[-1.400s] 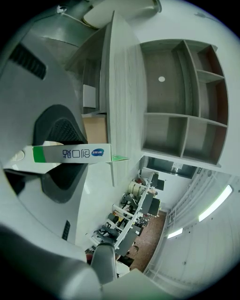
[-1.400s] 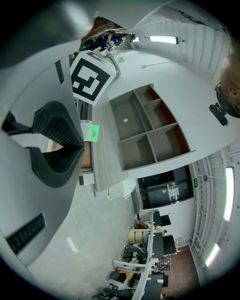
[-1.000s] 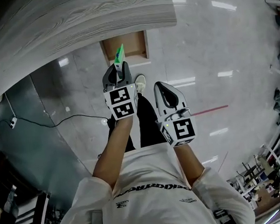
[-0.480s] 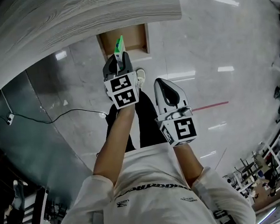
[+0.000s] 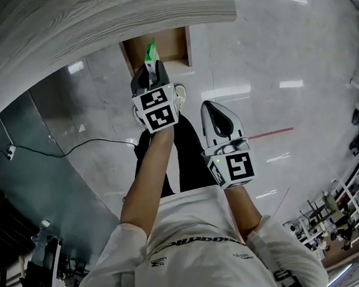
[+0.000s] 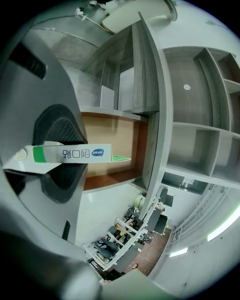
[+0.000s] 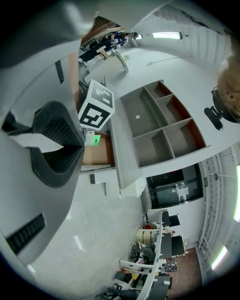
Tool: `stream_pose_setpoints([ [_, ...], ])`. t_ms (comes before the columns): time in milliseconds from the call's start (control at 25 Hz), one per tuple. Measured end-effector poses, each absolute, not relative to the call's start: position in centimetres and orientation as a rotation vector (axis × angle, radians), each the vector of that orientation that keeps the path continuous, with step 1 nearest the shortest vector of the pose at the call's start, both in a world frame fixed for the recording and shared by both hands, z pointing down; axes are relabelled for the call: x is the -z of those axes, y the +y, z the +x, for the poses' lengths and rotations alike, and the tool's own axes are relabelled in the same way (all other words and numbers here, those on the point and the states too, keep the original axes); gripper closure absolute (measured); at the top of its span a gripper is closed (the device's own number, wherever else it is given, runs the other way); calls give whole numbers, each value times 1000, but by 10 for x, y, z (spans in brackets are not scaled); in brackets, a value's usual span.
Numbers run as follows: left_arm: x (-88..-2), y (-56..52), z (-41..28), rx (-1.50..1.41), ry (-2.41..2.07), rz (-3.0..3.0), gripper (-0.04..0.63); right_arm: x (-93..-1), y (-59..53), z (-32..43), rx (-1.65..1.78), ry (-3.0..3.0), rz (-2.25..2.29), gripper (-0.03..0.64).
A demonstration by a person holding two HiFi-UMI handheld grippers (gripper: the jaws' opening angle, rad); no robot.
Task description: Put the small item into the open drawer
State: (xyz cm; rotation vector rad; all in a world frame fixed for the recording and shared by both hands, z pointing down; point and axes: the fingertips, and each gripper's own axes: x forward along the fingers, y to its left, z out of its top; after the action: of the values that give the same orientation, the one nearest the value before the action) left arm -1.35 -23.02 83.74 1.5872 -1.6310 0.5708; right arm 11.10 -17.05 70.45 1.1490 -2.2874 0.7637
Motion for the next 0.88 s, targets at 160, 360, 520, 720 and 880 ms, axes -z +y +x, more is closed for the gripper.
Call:
stream_pose_setpoints([
  [160, -842, -237, -15, -572, -1636, 1577, 497, -707, -169, 112, -772, -2279, 1146, 589],
  [360, -848, -241, -16, -577, -1641, 1557, 497, -706, -170, 109, -764, -2290, 1119, 589],
  [520, -858, -240, -23, -591, -1665, 1553, 495, -708, -167, 108, -769, -2287, 1118, 589],
  [720, -861, -248, -21, -608, -1635, 1555, 494, -716, -171, 110, -776, -2272, 1126, 589],
  [880, -867, -248, -22, -611, -1636, 1553, 491, -721, -170, 117, -804, -2253, 1150, 589],
])
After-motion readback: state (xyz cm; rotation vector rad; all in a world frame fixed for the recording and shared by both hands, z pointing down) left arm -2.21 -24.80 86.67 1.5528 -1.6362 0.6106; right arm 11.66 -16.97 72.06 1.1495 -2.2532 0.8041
